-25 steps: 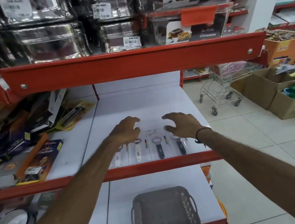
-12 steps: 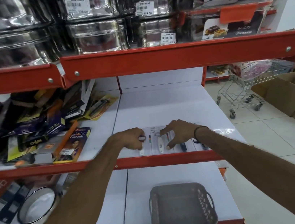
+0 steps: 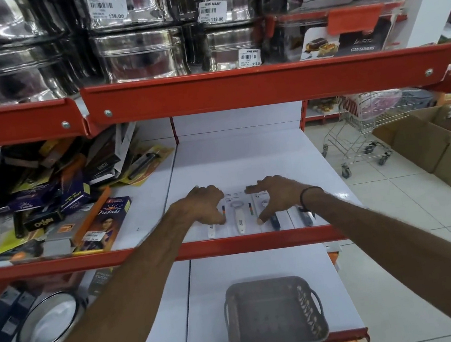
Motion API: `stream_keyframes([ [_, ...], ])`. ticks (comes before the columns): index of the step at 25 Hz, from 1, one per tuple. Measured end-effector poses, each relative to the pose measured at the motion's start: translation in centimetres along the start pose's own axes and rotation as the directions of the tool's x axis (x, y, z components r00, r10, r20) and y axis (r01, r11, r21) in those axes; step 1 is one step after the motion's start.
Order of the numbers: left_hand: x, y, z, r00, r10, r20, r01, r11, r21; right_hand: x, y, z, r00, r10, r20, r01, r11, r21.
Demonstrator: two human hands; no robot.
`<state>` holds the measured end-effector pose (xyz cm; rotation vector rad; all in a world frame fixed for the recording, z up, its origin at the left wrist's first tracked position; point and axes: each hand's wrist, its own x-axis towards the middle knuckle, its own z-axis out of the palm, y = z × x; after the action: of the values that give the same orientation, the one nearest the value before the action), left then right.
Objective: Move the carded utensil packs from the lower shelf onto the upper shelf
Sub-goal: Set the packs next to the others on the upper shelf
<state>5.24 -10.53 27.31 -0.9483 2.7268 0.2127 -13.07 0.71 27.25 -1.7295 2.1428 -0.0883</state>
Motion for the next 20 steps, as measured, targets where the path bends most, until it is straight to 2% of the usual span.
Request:
stream_keyframes([
  [2,0.6,1.1,-0.1,0.997,0.068,-0.042,-0.069,0.998,-0.013,-0.6,1.5,-0.9,0.999,0.033,0.036,-0.031,0.998,-0.046],
  [6,1.2,2.4,0.9,0.994,0.112,0.015,-0.113,0.993,0.035,-1.8,3.3,-1.0,0.99,0.072,0.122,-0.065,0.996,-0.062],
  [9,1.0,2.6,1.1,0.994,0.112,-0.002,-0.112,0.993,0.044,-1.7,3.1,-0.4,0.993,0.053,0.104,-0.051,0.998,-0.022],
  [17,0.8,3.5,0.1,0.995,0.09,0.039,-0.091,0.995,0.031,-1.2,2.9,-0.3,0.994,0.042,0.097,-0.035,0.997,-0.073],
  [20,1.2,4.1,-0.4,0.996,0.076,0.047,-0.079,0.994,0.075,-1.7,3.2,-1.1,0.995,0.05,0.084,-0.042,0.995,-0.093],
])
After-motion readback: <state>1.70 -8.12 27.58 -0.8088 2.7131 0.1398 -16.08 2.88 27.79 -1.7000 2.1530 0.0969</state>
